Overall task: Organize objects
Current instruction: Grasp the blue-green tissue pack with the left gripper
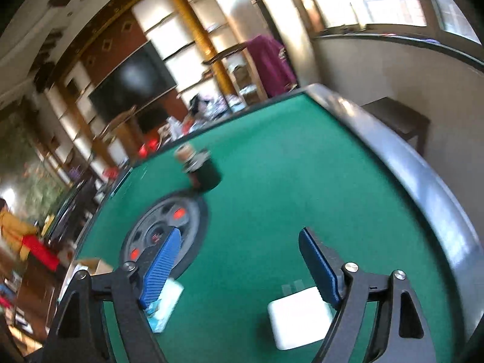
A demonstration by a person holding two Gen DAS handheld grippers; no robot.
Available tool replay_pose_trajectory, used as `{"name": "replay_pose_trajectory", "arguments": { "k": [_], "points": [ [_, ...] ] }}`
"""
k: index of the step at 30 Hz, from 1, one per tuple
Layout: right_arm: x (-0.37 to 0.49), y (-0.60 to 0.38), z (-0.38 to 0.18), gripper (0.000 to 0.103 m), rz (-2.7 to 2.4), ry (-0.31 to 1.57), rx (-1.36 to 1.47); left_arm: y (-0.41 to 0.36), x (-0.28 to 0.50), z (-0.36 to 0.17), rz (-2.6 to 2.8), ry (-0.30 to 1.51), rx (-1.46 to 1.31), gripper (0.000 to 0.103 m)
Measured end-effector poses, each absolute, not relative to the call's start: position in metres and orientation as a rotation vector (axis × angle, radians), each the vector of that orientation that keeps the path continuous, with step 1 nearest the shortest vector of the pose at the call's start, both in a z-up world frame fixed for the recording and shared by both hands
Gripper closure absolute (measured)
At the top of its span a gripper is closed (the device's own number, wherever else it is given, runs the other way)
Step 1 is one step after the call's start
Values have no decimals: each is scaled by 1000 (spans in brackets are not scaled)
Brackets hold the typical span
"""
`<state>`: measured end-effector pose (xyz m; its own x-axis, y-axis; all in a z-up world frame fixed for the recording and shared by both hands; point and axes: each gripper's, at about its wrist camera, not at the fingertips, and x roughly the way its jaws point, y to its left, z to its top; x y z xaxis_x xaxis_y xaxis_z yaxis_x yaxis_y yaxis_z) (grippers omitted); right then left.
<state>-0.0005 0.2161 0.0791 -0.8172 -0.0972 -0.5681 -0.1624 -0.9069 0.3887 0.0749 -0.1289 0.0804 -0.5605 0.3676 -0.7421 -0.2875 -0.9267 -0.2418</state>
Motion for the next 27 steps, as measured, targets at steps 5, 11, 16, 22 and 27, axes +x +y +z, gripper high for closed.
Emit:
{"name": "replay_pose_trajectory", "arguments": {
  "k": [5,11,16,22,27],
  "points": [
    [4,239,69,15,2814,671,-927,-87,39,80,2510,14,-1200,11],
    [-3,246,66,15,2788,702,-955,-39,-4,56,2492,204,-1219,11],
    [-5,243,61,15,2799,708,-983,-10,-29,31,2498,290,-1256,11],
    [-7,246,57,15,2799,738,-1012,15,-46,7,2466,427,-1238,19],
    [-9,255,52,15,2776,779,-1025,4,-31,19,2456,346,-1227,57]
  ]
}}
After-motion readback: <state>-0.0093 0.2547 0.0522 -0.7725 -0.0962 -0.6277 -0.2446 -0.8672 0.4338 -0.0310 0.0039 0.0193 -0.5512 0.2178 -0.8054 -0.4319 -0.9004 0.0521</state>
